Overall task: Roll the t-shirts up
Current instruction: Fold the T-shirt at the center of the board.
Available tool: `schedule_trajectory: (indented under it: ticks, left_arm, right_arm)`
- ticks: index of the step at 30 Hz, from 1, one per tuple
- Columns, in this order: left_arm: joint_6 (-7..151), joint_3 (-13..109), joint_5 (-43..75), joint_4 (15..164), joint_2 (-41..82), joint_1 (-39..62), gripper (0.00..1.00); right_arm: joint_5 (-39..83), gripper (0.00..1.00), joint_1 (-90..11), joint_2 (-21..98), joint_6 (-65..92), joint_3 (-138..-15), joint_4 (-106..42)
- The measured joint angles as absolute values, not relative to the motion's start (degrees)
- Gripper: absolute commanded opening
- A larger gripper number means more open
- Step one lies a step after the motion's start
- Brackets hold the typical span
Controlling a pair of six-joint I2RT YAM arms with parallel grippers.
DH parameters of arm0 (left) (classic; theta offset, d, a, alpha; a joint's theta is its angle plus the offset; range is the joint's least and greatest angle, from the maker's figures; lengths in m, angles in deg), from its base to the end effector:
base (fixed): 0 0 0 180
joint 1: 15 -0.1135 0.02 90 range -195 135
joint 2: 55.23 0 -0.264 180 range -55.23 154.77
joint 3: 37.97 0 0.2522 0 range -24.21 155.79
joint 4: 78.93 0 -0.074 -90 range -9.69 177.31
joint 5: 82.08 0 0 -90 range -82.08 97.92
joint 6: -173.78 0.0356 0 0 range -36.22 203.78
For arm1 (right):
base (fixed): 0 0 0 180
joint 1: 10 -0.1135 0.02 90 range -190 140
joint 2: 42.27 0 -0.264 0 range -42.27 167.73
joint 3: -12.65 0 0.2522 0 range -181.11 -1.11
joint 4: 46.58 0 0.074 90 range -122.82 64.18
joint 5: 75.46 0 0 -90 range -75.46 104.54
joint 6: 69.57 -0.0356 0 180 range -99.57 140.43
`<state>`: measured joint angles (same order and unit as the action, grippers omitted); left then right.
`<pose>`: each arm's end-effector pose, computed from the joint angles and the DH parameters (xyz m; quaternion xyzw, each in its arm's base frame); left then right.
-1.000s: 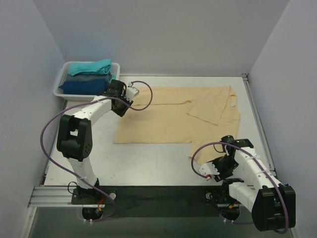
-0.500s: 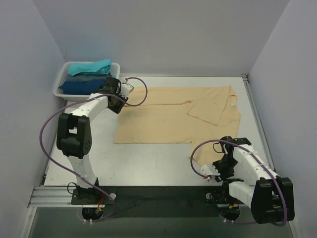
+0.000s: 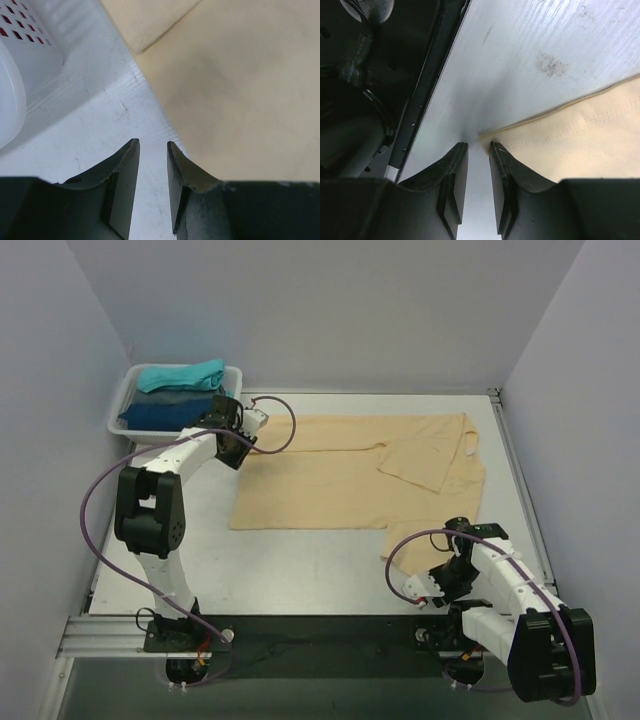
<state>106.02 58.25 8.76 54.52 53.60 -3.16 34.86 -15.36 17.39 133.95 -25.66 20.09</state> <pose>0.3987 -0.0841 0.2142 0.2843 0.9211 0.0171 0.2654 0.1235 0.0240 0.1422 -0.8490 0.4978 0.0897 0.1528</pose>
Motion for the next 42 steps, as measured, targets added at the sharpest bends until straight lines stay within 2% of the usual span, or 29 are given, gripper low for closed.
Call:
schedule_trajectory:
  ticks: [7,10,11,13,22,28,33,38,42]
  left_arm:
    - [106.06,58.25,8.59,54.52,53.60,-3.16,0.39]
    - [106.43,58.25,8.59,54.52,53.60,-3.19,0.39]
    - [106.50,58.25,8.59,54.52,53.60,-3.19,0.39]
    - [106.52,58.25,8.59,54.52,53.60,-3.19,0.39]
    - [106.72,58.25,8.74,54.47,53.60,-3.82,0.39]
    - [109.99,58.42,15.10,50.25,53.54,-6.86,0.41]
    - [111.06,56.81,22.01,40.57,52.14,-9.81,0.44]
    - [107.52,46.84,24.37,39.04,45.47,-10.84,0.43]
    - [103.17,45.75,24.67,39.08,45.65,-10.84,0.43]
  right_arm:
    - [34.40,0.34,-17.04,16.38,133.12,-24.99,19.41]
    - [33.68,0.22,-18.75,16.21,132.88,-24.90,18.84]
    - [33.40,0.10,-19.27,16.21,132.88,-24.90,18.78]
    - [33.13,0.00,-20.48,16.23,133.29,-24.86,17.62]
    - [32.96,0.00,-21.20,20.95,131.76,-28.68,15.63]
    - [34.29,0.00,-18.53,24.27,125.58,-40.94,16.04]
    - [35.06,0.00,-19.14,20.32,117.23,-44.53,18.14]
    - [34.55,0.00,-23.73,11.86,104.90,-42.36,18.23]
    - [32.48,0.00,-26.36,9.74,94.12,-41.23,17.77]
